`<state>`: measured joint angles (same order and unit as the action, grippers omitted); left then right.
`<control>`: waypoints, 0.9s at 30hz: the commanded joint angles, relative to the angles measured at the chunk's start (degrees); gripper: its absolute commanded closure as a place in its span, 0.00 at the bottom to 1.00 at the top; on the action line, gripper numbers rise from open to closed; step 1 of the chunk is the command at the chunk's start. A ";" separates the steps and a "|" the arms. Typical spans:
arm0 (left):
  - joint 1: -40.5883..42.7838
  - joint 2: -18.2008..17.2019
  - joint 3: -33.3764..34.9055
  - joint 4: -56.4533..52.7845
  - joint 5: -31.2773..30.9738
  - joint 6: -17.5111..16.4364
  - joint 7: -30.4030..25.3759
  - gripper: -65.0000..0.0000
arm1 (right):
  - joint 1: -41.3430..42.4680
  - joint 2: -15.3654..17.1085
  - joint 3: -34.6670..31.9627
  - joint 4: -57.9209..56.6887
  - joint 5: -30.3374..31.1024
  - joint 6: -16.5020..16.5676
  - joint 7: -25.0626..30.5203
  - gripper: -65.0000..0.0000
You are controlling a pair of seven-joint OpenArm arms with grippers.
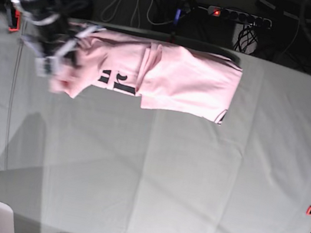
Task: Layout the t-shirt on the table in an organized manner, then fold the t-shirt properly
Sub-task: 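Fold the shirt end with the right gripper over onto the folded stack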
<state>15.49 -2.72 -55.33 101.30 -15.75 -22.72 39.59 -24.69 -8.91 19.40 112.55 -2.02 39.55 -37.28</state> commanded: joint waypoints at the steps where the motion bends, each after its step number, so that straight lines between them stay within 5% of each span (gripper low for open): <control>1: 0.65 -0.66 -0.36 1.17 -0.47 -0.09 -1.22 0.62 | -1.20 -0.09 -2.56 1.16 1.01 0.45 1.45 1.00; 6: 0.91 -0.66 -2.82 1.17 -0.47 -0.09 -1.22 0.62 | -2.17 -0.09 -13.99 1.51 0.92 0.45 1.28 1.00; 21: 3.11 -1.37 -6.08 0.99 -0.47 -0.09 -1.22 0.62 | 5.04 -0.09 -33.60 0.63 0.83 0.45 -1.45 1.00; 27: 3.11 -1.45 -6.95 0.81 -0.47 -0.09 -1.22 0.61 | 11.37 -0.09 -39.13 -9.30 0.92 0.45 -3.03 1.00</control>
<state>18.35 -3.22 -61.67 101.34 -15.75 -22.74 39.64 -13.47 -8.45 -19.46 102.24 -2.11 39.68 -41.39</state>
